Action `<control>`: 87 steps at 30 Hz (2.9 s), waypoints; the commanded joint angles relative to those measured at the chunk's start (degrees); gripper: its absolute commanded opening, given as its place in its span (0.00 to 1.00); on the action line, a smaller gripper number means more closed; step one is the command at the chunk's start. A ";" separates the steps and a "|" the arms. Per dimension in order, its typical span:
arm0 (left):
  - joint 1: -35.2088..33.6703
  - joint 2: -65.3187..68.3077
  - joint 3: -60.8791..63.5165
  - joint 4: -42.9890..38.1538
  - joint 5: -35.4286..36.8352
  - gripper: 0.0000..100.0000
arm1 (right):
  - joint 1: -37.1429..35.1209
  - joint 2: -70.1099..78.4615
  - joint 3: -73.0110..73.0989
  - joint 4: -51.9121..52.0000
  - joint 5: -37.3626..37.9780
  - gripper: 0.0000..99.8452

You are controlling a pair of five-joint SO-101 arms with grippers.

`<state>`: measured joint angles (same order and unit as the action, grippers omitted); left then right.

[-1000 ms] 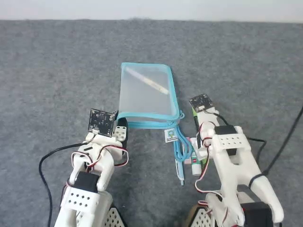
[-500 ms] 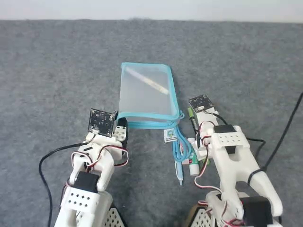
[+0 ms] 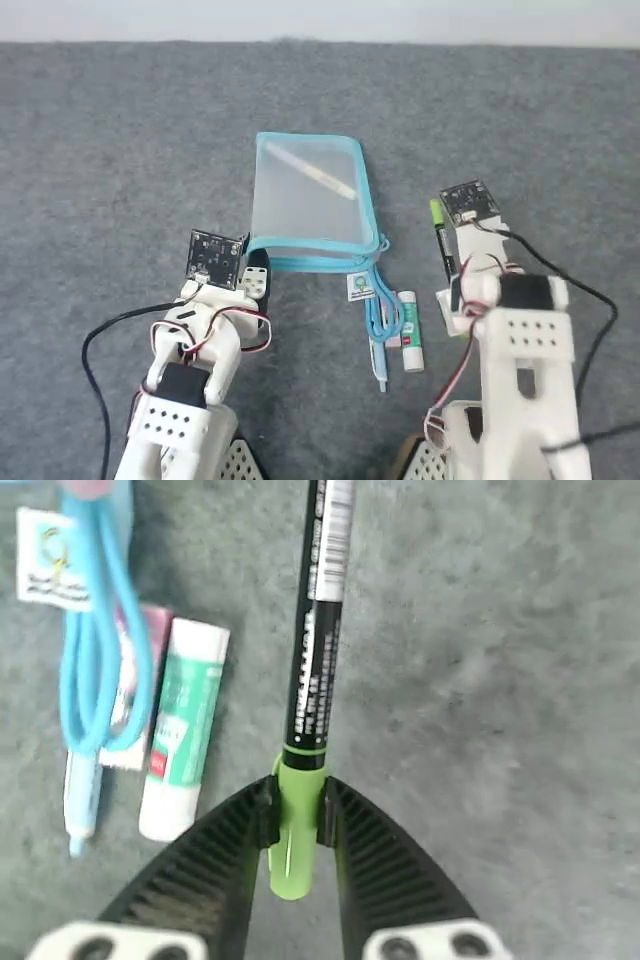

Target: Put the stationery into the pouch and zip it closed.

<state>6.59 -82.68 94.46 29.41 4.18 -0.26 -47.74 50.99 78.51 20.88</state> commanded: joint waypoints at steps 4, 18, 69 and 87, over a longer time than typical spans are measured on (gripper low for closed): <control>-0.35 0.53 -1.01 0.00 -0.70 0.01 | -7.96 -12.97 -4.04 8.92 13.19 0.01; -0.35 0.53 -1.01 -0.09 -0.70 0.01 | -23.96 -8.84 -4.40 9.63 13.54 0.01; -0.35 0.53 -0.92 -0.18 -0.70 0.01 | -31.25 30.55 -55.91 21.67 -8.70 0.13; -0.44 0.53 -0.92 -0.09 -0.79 0.01 | -22.55 17.19 3.08 -10.86 -5.10 0.14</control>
<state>6.51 -82.68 94.46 29.41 3.65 -23.47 -28.92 51.52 70.77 15.25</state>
